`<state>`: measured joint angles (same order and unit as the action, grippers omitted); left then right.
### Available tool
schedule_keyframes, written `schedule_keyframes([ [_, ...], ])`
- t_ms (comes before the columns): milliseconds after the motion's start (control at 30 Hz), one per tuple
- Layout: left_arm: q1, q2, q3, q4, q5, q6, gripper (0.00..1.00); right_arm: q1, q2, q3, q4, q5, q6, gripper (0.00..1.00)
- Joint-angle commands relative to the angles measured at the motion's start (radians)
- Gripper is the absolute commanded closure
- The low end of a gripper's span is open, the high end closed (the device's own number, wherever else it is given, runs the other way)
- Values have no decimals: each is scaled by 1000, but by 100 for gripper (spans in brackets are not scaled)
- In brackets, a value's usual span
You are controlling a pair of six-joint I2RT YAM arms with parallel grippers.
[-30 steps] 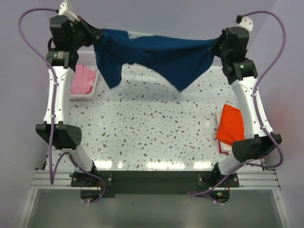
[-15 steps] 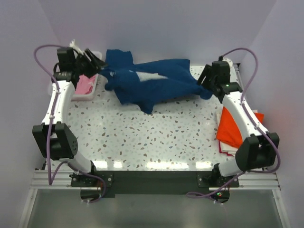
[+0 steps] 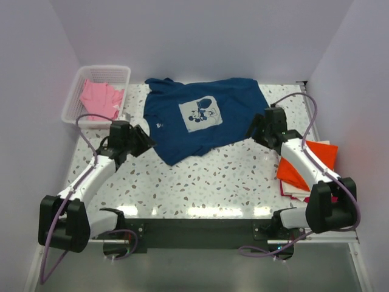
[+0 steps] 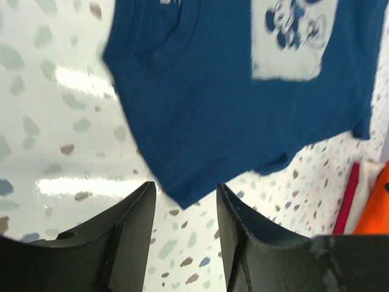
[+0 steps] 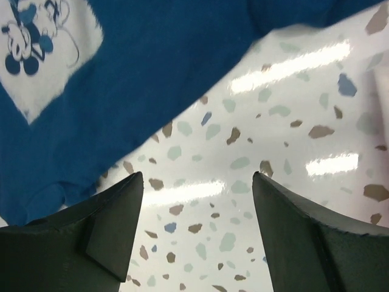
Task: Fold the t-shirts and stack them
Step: Flatten the tshirt out
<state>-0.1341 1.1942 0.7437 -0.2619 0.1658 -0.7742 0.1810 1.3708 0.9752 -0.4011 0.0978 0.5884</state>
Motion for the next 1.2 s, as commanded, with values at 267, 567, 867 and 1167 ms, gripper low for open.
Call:
schedule_keyframes([
  [267, -182, 182, -110, 245, -97, -86, 47, 374, 74, -84, 254, 43, 68, 31],
  [567, -183, 381, 19, 181, -253, -117, 46, 518, 346, 74, 323, 106, 136, 33],
  [867, -182, 447, 114, 112, -330, -99, 89, 540, 473, 134, 343, 160, 226, 43],
  [1167, -131, 390, 194, 21, -374, -25, 100, 548, 442, 160, 243, 169, 226, 100],
])
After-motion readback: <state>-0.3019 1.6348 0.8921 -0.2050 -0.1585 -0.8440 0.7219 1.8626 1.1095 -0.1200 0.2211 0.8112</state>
